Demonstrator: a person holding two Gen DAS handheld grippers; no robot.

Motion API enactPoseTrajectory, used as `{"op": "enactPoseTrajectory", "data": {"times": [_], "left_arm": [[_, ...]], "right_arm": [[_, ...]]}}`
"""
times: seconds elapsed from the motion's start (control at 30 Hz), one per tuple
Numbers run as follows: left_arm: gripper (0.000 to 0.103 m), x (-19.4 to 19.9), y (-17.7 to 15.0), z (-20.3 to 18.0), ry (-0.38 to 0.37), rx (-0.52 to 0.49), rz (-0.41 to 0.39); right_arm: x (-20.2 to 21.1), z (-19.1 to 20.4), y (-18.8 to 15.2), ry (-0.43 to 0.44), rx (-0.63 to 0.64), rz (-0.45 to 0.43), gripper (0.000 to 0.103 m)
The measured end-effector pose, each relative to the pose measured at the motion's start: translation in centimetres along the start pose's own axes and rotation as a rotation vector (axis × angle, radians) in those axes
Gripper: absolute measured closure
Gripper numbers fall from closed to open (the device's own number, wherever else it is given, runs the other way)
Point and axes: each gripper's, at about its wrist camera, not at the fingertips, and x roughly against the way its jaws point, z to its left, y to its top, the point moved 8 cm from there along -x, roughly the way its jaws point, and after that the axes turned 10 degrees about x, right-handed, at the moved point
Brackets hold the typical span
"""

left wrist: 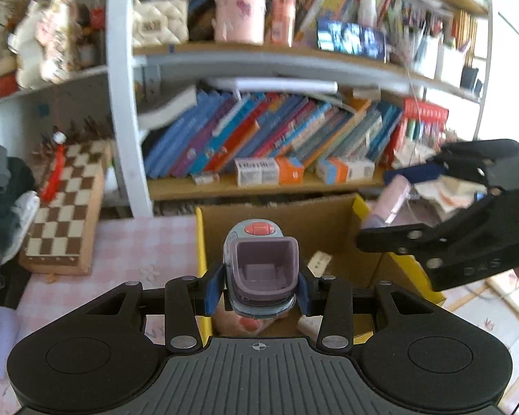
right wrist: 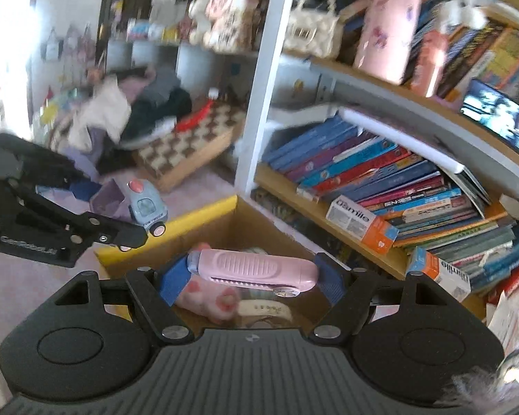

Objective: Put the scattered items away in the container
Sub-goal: 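Lift the toy car and pink pen and carry them over the yellow box, then open both tools to drop the toy car and pink pen into the box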

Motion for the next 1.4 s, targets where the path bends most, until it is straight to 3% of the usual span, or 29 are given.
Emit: {"op": "enactPoseTrajectory", "data": {"times": [0.2,0.47,0.7,0.97,1.2,1.4], "left_arm": [[0.062,-3.8,-1.3,-0.2,0.001,-0.027,0.114],[0.062,-7.9,-3.4,0.4,-0.001,-0.038,0.277],[0.062,-9.2,-3.1,0.0,0.011,-0.121,0.306],[0.062,-10.2,-2.8,-0.3,0.026,-0.186,0.322],[0.060,-10.2,-3.1,-0.6,0.031,-0.228,0.331],[0.039,-8.7,-3.1,-1.1,-0.003,-0.245,0.291]], "right_arm": [[-4.9,0.8,-2.6,0.036,0.131,0.135,0.027],[-9.8,1.2,-5.9,0.137,0.186,0.280,0.027],[-12.3,1.4,-8.1,0.202,0.230,0.373,0.028],[-12.5,2.2,-8.3,0.258,0.292,0.394,0.027],[-12.4,1.8,-8.2,0.255,0.265,0.396,0.026],[-11.4,0.6,-7.5,0.206,0.226,0.375,0.022]]}}
